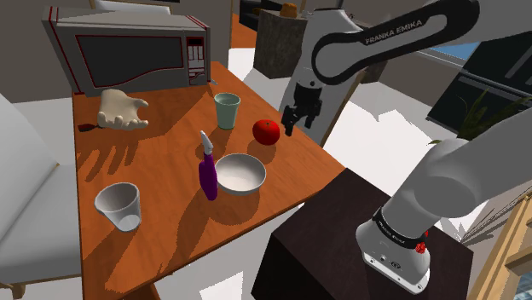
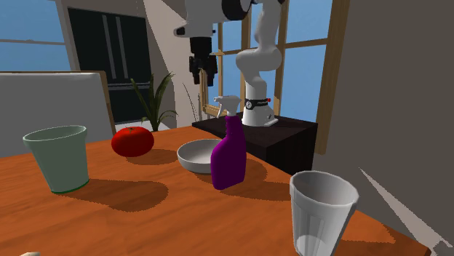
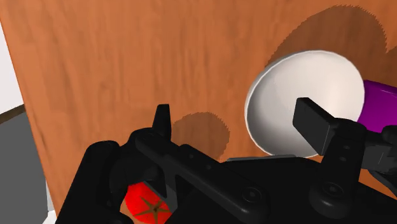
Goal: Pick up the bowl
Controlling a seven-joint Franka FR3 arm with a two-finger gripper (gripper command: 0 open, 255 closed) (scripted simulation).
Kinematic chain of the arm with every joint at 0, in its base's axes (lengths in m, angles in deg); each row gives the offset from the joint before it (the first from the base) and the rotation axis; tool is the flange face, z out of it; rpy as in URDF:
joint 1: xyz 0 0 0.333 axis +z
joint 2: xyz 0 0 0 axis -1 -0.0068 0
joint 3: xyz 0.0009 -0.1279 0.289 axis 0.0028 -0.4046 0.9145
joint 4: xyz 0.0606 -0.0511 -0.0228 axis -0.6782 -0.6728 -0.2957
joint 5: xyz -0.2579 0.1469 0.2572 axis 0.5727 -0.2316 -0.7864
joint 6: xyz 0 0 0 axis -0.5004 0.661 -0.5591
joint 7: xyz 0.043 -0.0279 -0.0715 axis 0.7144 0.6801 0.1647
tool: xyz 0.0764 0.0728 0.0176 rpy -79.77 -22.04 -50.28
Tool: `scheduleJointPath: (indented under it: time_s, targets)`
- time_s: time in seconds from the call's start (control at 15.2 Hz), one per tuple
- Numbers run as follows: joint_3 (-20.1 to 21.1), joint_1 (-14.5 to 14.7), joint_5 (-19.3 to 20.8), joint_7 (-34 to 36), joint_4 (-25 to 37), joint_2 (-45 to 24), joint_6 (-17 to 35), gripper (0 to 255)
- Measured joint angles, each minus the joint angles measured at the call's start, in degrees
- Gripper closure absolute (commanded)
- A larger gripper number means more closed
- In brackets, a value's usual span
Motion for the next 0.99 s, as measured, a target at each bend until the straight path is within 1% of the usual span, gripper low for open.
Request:
scheduleJointPath:
  time_s: [0.2,0.66,0.79,0.99]
  targets:
    - [0.1,0.4,-1.1,-0.2,0.2,-6.1,6.5,0]
    - [0.9,1.6,-4.4,-0.9,4.0,-22.8,21.1,0]
    - [1.2,1.9,-5.4,-1.3,5.9,-27.0,24.0,0]
    - [1.4,2.1,-6.0,-1.7,6.8,-30.5,26.8,0]
